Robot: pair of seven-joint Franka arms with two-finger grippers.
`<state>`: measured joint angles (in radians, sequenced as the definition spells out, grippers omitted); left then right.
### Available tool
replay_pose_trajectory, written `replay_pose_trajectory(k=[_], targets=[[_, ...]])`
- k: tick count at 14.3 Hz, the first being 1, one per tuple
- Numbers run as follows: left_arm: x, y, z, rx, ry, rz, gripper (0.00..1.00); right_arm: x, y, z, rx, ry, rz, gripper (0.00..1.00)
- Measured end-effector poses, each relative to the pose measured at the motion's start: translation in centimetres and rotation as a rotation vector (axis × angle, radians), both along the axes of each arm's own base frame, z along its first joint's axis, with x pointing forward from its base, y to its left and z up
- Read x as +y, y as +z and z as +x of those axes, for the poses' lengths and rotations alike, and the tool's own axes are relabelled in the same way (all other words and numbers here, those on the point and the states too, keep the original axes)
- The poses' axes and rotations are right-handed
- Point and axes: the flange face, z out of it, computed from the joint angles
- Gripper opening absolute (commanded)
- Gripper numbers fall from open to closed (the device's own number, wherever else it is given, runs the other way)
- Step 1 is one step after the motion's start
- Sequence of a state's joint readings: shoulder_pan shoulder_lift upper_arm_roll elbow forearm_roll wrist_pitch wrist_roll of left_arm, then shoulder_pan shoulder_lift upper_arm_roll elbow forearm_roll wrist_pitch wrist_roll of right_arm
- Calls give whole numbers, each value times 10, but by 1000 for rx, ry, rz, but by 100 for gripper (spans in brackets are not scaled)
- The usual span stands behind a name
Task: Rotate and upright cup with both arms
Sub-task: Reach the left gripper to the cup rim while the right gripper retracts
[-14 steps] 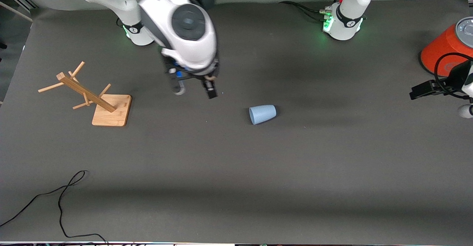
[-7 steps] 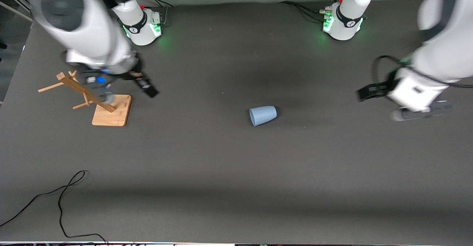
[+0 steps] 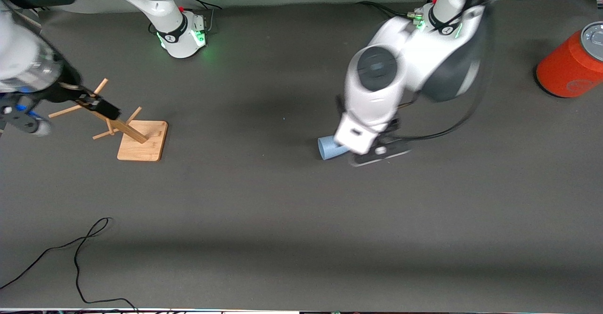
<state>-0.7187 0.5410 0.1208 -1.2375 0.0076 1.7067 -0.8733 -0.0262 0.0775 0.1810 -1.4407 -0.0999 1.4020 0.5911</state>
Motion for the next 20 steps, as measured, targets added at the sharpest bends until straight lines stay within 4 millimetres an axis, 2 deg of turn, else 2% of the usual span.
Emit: replay_pose_trajectory(k=[2,5,9,11,13,15,18,19,20], targets=[[-35,-38,6,-38,4,22,100,-37,-1,3,-6,109,13,100],[-66,-86,1,-56,-18,74,100,-77,-6,11,-27,246,36,100],[-116,-140,-43,-73,-144,199,100,-85,-8,16,-50,362,45,100],[-140,-177,-73,-90,-228,309,98,-92,-10,17,-56,394,57,100],[-147,-214,-93,-82,-291,417,97,-99,-13,16,-52,397,70,100],[-141,-237,-97,-47,-361,482,96,-100,-16,16,-47,395,74,100],[-131,-246,-91,-19,-433,530,93,-100,-17,15,-45,395,75,100],[-128,-248,-90,-12,-451,540,88,-100,-17,14,-44,396,76,100],[-126,-250,-89,-8,-471,553,79,-99,-17,13,-43,398,77,100]])
